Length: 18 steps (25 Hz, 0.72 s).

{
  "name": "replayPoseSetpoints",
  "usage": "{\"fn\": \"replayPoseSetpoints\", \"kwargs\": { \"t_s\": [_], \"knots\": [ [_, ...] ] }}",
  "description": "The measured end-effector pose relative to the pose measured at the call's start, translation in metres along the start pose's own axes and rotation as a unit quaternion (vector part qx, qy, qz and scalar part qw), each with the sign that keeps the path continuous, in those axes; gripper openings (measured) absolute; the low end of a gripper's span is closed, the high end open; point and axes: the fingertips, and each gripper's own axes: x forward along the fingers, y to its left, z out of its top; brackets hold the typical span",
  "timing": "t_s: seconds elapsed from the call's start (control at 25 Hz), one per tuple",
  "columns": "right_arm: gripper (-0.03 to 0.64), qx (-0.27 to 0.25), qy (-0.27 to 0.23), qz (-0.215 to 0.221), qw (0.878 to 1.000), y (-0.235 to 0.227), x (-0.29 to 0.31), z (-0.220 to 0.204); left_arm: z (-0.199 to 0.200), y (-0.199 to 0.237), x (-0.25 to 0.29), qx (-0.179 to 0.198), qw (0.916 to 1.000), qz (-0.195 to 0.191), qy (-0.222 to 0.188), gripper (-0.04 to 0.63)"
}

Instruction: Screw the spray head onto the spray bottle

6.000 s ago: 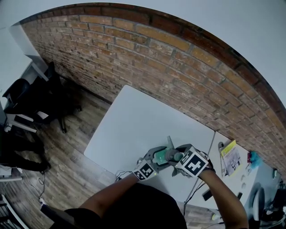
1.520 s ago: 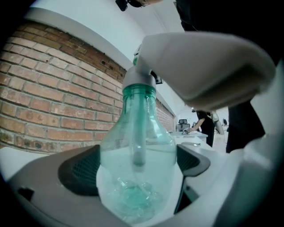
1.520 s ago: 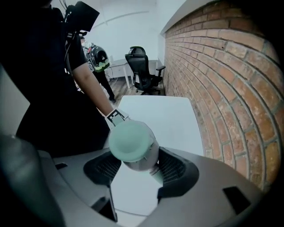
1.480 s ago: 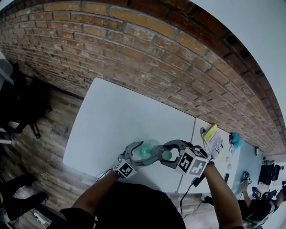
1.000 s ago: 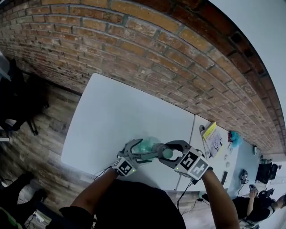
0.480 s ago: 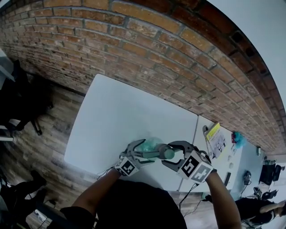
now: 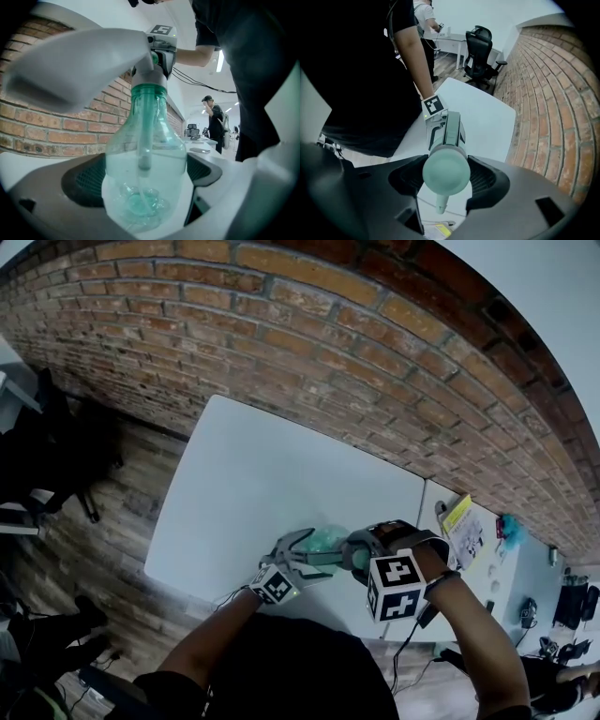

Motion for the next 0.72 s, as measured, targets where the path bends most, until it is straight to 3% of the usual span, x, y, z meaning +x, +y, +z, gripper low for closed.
{"fn": "replayPoseSetpoints", "kwargs": {
  "t_s": [0.12,0.24,0.36,0.52,0.72],
  "knots": [
    [0.261,0.107,-0.028,0.003,0.994,-0.005,0.001,-0.005,0.001,0.002,0.002,-0.001,1.0000,0.000,0.004,0.522],
    [0.261,0.220,-0.069,0.003,0.973,-0.009,0.000,-0.004,0.002,0.001,0.001,-0.007,1.0000,0.002,0.005,0.522],
    [0.261,0.298,-0.099,-0.008,0.949,-0.012,-0.001,-0.006,0.004,0.002,0.001,-0.011,0.9999,0.005,0.008,0.522],
    [0.261,0.351,-0.117,-0.017,0.929,-0.013,-0.001,-0.006,0.004,0.001,0.001,-0.013,0.9998,0.012,0.009,0.522],
    [0.261,0.361,-0.115,-0.022,0.925,-0.013,-0.001,-0.007,0.001,0.000,0.002,-0.011,0.9995,0.010,0.026,0.522]
  ]
}}
